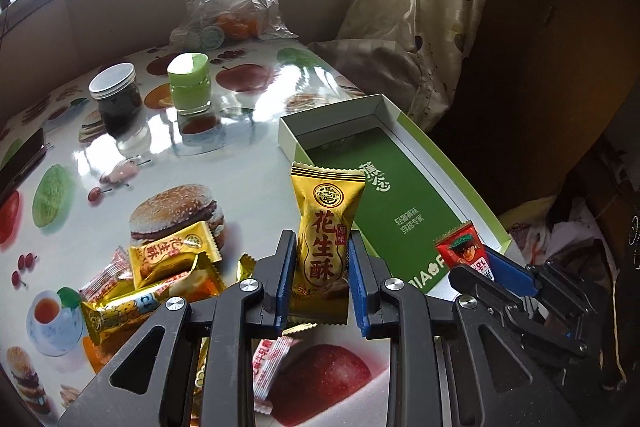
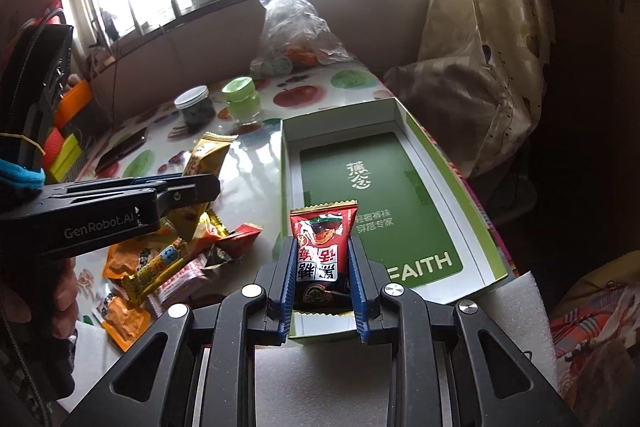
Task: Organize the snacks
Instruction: 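Carry both packets over the green box and open both grippers to drop them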
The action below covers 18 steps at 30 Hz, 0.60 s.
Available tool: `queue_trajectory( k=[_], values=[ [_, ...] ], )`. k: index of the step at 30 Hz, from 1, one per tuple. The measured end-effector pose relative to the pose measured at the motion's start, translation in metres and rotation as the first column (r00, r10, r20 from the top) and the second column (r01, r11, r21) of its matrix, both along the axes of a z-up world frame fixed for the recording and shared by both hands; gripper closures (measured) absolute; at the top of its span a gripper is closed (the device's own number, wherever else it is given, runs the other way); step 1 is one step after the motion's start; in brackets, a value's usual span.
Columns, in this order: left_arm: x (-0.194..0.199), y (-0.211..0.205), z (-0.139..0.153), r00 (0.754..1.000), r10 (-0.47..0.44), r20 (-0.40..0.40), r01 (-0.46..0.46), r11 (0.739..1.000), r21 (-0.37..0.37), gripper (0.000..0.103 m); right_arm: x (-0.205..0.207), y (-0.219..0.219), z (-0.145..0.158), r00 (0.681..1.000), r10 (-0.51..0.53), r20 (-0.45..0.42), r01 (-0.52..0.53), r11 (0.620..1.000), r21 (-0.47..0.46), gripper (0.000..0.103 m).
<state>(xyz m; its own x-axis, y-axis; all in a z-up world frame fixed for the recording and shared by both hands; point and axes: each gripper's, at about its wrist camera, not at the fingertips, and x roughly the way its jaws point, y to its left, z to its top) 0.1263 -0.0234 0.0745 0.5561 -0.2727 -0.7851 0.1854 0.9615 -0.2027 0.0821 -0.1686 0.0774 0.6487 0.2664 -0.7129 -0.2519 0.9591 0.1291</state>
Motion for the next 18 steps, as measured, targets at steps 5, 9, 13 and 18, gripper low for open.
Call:
queue_trajectory(
  k=[5, 9, 13, 18],
  values=[
    [0.009, -0.017, -0.004, 1.000, -0.028, -0.009, 0.028, 0.999, -0.017, 0.077, 0.011, -0.016, -0.003, 0.999, -0.050, -0.002, 0.050, 0.999, -0.013, 0.080],
    [0.017, -0.032, -0.009, 0.998, -0.052, -0.021, 0.052, 0.999, -0.014, 0.077, 0.019, -0.027, -0.007, 0.997, -0.079, -0.008, 0.078, 0.997, -0.028, 0.080],
    [0.022, -0.046, -0.015, 0.996, -0.085, -0.031, 0.084, 0.996, -0.006, 0.077, 0.025, -0.035, -0.012, 0.996, -0.094, -0.014, 0.093, 0.995, -0.048, 0.080],
    [0.030, -0.059, -0.025, 0.994, -0.096, -0.056, 0.097, 0.995, 0.001, 0.077, 0.033, -0.042, -0.021, 0.993, -0.110, -0.029, 0.109, 0.992, -0.058, 0.080]
  ],
)
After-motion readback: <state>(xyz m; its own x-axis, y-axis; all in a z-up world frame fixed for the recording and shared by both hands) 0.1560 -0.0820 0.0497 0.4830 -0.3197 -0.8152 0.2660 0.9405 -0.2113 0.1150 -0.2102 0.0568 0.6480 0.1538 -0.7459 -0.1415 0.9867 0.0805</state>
